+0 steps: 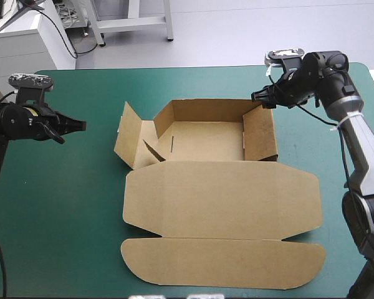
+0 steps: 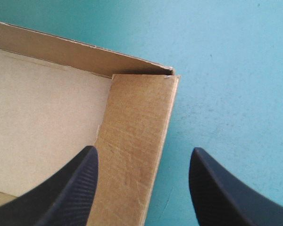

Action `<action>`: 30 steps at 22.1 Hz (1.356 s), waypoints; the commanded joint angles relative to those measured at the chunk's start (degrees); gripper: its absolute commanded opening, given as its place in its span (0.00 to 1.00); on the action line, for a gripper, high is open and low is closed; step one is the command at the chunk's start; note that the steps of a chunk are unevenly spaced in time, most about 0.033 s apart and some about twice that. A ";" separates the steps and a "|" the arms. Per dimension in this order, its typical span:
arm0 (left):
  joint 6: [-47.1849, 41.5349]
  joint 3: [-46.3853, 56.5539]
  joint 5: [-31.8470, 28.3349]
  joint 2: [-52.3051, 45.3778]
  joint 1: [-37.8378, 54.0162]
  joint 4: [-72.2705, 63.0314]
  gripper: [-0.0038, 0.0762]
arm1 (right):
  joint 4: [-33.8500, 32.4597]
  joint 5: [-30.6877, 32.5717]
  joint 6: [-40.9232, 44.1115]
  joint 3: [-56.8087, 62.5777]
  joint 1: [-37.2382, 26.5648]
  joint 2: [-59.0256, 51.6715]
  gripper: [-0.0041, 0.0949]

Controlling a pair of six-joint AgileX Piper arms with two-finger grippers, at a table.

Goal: Fold the box

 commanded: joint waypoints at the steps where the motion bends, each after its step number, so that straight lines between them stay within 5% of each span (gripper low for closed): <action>1: -0.08 -1.39 -2.52 -1.00 -0.07 -0.45 0.04 | -0.33 2.92 -0.19 -5.02 -0.22 -4.85 0.58; 11: -0.57 -1.39 -0.11 -0.64 -0.07 0.12 0.04 | -4.22 5.25 7.16 -4.89 -0.22 -3.17 0.58; 16: -0.57 -1.39 0.02 -0.64 -0.07 -0.16 0.04 | 1.88 5.25 7.62 -4.89 -0.22 3.94 0.58; 25: -0.57 -1.39 0.62 -0.64 -0.07 -2.36 0.04 | 1.11 5.25 7.51 -3.53 -0.22 10.11 0.56; 29: -0.57 -1.39 0.62 -0.64 -0.07 -2.36 0.04 | 2.55 5.25 7.26 0.44 -0.22 10.34 0.42; 30: -0.57 -1.39 0.62 -0.64 -0.07 -2.36 0.04 | 3.74 5.25 7.26 0.73 -0.22 10.34 0.28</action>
